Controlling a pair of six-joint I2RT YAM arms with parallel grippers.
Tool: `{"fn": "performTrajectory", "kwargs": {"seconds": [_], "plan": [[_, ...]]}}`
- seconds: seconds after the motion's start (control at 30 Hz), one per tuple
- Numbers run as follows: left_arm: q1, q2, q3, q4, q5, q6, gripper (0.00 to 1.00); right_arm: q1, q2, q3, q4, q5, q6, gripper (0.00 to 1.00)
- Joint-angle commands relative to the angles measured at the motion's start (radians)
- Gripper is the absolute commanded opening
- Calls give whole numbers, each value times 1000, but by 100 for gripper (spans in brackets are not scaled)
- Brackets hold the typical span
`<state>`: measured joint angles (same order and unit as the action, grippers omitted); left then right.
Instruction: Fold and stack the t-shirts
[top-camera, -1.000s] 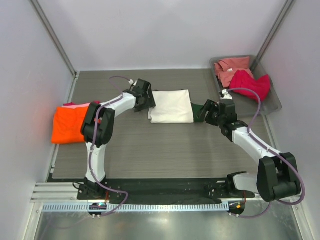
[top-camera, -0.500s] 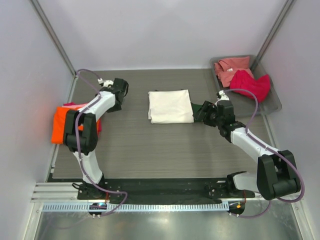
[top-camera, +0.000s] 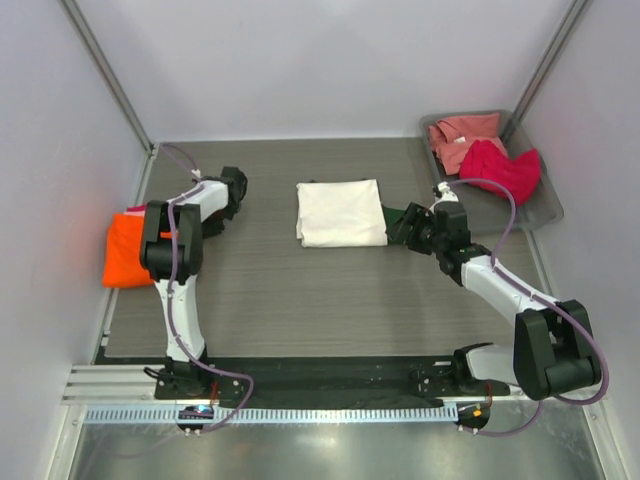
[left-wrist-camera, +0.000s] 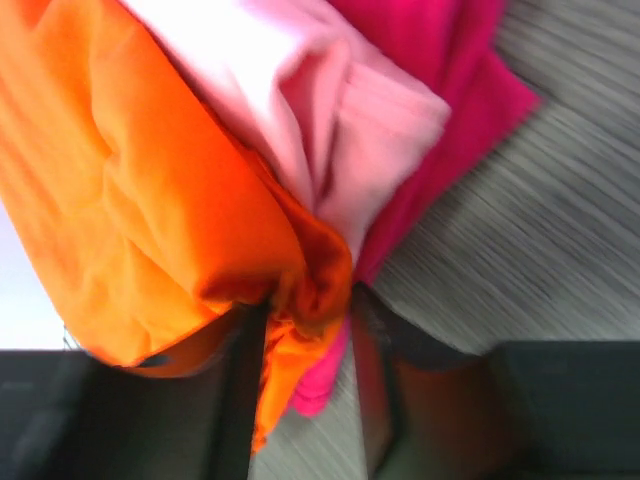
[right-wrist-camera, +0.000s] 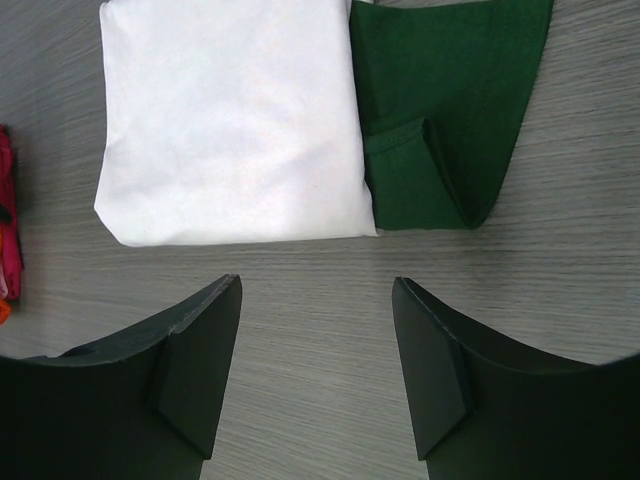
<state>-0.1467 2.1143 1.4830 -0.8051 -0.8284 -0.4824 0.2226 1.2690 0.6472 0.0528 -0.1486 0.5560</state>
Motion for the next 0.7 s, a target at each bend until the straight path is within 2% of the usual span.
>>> {"fn": "performTrajectory", "kwargs": {"seconds": [0.0, 0.03, 0.1, 0.13, 0.17, 0.37, 0.47, 0.53, 0.67], "plan": [[38, 25, 31, -3, -14, 2, 35, 7, 3, -4, 42, -8, 7, 67], [39, 33, 31, 4, -12, 2, 25, 6, 4, -4, 42, -5, 5, 67], [39, 38, 37, 9, 15, 4, 16, 8, 9, -3, 35, -2, 4, 66], [39, 38, 39, 9, 31, 2, 5, 6, 10, -1, 35, 1, 2, 67], [38, 33, 42, 10, 57, -1, 0, 6, 16, 0, 32, 3, 1, 66], [-34, -54, 8, 75, 204, -21, 0, 6, 30, 26, -13, 67, -7, 66], [-76, -100, 11, 93, 331, -57, 1, 6, 41, 55, -47, 99, -18, 65], [-132, -135, 5, 127, 350, -71, 4, 6, 64, 84, -77, 112, -22, 61], [-192, -140, 45, 133, 409, -126, 10, 6, 111, 137, -105, 127, -22, 60]]}}
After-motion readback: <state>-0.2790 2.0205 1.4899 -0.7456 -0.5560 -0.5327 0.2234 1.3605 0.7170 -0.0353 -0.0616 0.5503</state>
